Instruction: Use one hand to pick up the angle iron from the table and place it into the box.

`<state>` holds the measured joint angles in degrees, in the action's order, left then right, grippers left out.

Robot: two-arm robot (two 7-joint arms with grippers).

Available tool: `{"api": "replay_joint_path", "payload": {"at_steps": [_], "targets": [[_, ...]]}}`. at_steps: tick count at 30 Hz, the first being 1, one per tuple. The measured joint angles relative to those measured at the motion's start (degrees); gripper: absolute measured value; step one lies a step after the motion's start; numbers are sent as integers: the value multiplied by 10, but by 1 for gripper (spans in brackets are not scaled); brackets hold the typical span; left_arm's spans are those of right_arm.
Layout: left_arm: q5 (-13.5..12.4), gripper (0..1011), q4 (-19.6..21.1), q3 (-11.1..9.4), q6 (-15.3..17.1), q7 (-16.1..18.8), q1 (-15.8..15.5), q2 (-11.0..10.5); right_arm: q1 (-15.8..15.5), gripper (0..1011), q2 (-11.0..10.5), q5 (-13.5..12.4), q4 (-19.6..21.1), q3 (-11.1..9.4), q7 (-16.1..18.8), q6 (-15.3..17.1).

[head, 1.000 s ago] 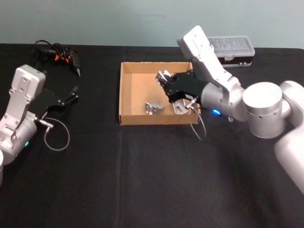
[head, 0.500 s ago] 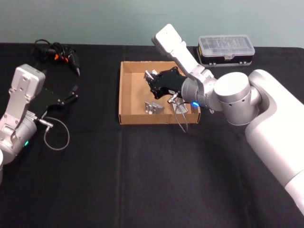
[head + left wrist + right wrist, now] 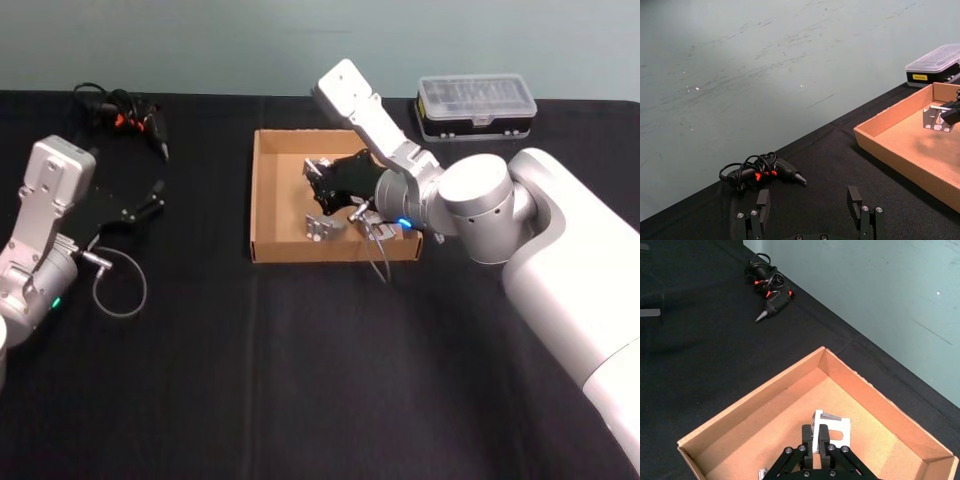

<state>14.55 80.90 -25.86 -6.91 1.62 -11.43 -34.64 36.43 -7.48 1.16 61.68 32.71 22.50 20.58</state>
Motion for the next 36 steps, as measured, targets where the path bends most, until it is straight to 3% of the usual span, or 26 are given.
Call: {"api": "replay_joint_path", "payload": {"at_steps": [22, 36], "targets": [[0, 1011, 0, 0, 0, 0, 0, 0, -14, 88, 8, 14, 5, -22, 10, 21], [0, 1011, 0, 0, 0, 0, 0, 0, -18, 520, 10, 15, 7, -30, 15, 16]]}}
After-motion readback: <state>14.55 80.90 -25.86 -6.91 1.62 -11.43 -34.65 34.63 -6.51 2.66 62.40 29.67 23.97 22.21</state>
